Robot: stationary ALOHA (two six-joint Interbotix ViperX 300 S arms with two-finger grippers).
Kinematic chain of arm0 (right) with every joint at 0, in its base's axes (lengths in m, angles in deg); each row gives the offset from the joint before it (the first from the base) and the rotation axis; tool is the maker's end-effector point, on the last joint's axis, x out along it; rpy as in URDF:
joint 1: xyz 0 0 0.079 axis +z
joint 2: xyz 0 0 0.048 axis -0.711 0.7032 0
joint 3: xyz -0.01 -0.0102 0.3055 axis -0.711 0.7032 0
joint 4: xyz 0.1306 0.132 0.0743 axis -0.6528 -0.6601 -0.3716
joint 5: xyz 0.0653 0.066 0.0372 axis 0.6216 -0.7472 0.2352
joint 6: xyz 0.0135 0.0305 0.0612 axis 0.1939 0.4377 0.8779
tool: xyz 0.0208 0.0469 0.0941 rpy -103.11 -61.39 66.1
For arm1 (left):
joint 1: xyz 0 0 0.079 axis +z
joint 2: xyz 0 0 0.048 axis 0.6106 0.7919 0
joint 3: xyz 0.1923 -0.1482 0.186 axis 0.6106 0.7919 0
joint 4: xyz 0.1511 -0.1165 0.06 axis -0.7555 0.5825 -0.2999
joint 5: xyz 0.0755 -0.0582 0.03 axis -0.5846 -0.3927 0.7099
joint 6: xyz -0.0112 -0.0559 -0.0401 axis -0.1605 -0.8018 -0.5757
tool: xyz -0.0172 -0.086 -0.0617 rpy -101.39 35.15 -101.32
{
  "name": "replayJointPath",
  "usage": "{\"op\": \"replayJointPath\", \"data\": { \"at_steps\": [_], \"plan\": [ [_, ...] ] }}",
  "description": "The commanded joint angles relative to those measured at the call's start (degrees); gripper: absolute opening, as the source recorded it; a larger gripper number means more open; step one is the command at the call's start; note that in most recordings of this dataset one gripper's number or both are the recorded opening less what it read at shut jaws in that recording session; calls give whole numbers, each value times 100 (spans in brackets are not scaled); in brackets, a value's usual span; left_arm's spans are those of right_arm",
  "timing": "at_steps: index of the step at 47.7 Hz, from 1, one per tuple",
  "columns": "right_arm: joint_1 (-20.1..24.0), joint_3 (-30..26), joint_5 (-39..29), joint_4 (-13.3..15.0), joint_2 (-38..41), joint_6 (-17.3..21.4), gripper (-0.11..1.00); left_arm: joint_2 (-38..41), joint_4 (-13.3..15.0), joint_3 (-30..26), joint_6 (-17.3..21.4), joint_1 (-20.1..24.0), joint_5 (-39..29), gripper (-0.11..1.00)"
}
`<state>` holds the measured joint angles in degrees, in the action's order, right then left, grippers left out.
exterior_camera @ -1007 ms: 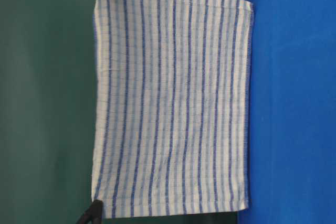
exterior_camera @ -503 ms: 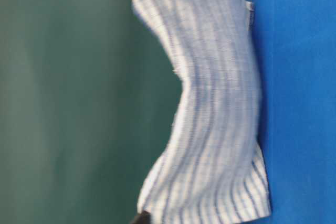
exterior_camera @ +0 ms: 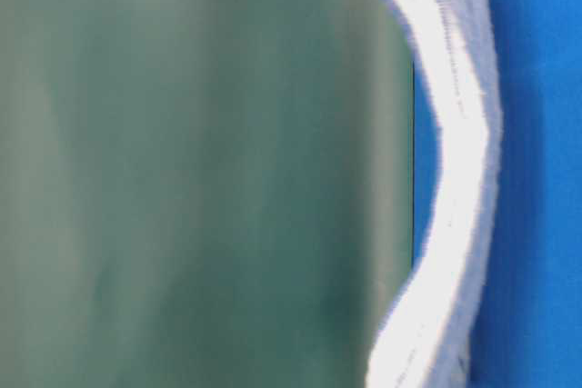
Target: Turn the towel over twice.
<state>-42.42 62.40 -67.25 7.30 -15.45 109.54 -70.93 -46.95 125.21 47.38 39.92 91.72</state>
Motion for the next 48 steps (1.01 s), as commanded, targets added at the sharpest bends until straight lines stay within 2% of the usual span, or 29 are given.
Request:
{"op": "replayJointPath", "data": {
  "at_steps": [1, 9, 17, 37, 48],
  "plan": [
    [220, -53, 158, 9, 132, 149, 8, 44, 9, 0, -26, -220, 9, 2],
    [633, -70, 413, 9, 510, 475, 8, 281, 9, 79, -26, -606, 0, 2],
    [765, -62, 554, 9, 826, 703, 8, 554, 9, 62, -26, -686, 0, 2],
    [853, 26, 1301, 0, 1617, 747, 8, 1169, 9, 35, -26, -844, -9, 3],
    [993, 70, 1556, -35, 1898, 756, 8, 1582, 9, -18, -26, -967, 18, 18]
  ]
}}
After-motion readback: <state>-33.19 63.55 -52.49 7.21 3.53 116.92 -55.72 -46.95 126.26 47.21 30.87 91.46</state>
